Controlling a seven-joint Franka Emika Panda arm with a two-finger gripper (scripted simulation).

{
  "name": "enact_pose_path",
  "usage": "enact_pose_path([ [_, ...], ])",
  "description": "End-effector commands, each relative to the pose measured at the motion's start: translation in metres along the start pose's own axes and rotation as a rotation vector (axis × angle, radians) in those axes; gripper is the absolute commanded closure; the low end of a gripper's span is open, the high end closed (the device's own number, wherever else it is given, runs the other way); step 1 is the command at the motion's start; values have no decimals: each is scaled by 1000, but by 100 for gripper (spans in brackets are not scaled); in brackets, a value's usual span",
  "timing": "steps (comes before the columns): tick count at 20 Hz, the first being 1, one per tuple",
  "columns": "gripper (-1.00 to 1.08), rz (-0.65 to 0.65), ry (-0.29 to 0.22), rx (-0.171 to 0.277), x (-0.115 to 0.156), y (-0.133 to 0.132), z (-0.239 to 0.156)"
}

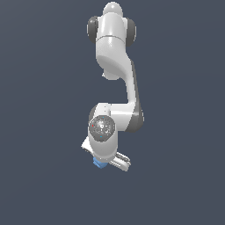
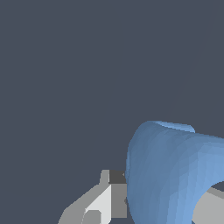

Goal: Pick up the object and move it to a goal position.

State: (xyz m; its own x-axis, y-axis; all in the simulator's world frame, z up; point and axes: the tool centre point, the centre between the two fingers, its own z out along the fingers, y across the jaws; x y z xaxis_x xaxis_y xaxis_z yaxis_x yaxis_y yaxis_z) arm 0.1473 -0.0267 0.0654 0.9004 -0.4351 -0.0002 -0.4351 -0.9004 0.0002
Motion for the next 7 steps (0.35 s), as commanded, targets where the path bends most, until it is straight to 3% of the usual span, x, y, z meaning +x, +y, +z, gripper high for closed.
enact_pose_path([
  [1, 108, 0, 0, 0, 3, -1, 0],
  [7, 108, 0, 0, 0, 6, -2, 0],
])
